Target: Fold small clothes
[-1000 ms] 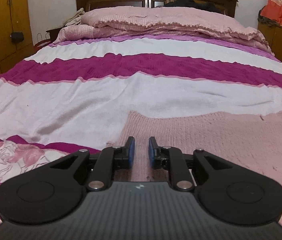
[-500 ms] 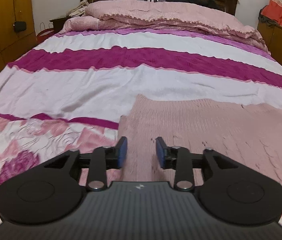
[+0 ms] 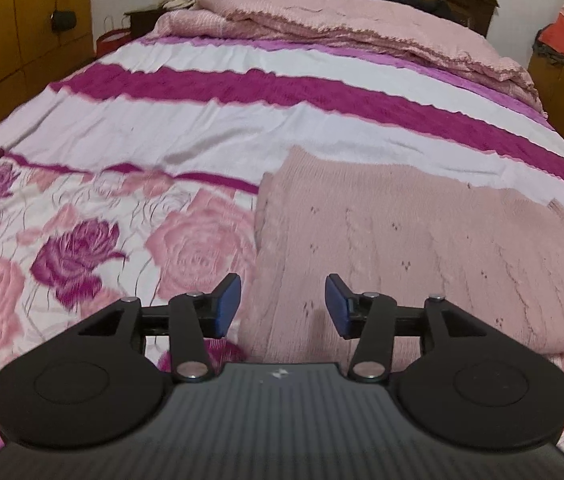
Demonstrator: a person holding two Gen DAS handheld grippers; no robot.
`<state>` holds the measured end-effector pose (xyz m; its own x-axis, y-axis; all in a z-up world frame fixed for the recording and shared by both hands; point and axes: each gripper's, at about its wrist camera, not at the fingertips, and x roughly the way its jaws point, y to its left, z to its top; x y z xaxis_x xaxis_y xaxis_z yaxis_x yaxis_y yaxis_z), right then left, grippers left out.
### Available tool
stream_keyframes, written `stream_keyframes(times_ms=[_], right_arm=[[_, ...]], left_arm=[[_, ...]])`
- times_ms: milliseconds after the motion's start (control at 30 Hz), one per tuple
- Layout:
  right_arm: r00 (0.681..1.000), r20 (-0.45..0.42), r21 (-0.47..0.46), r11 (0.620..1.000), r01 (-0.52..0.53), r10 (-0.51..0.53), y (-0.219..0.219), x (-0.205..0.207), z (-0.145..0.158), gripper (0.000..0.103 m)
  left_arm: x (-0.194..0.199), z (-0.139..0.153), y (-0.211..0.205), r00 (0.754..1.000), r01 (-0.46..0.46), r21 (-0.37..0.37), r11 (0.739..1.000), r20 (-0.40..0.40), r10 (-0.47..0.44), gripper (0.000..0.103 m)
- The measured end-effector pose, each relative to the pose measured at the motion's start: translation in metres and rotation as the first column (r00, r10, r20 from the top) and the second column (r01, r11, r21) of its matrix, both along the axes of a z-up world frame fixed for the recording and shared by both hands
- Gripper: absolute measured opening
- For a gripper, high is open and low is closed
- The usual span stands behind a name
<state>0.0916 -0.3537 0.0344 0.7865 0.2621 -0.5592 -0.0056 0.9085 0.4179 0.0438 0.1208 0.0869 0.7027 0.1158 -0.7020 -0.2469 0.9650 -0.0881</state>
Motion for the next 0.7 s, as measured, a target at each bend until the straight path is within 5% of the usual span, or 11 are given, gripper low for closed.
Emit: stream_keyframes(times_ms=[700], right_arm=[[0.999, 0.047, 0.209, 0.977, -0.028, 0.019, 0.016, 0.017, -0.023, 0.072]], left_arm=[[0.003, -0.009, -0.009, 0.998, 0.006, 0.015, 1.0, -0.069, -0.005, 0.055]])
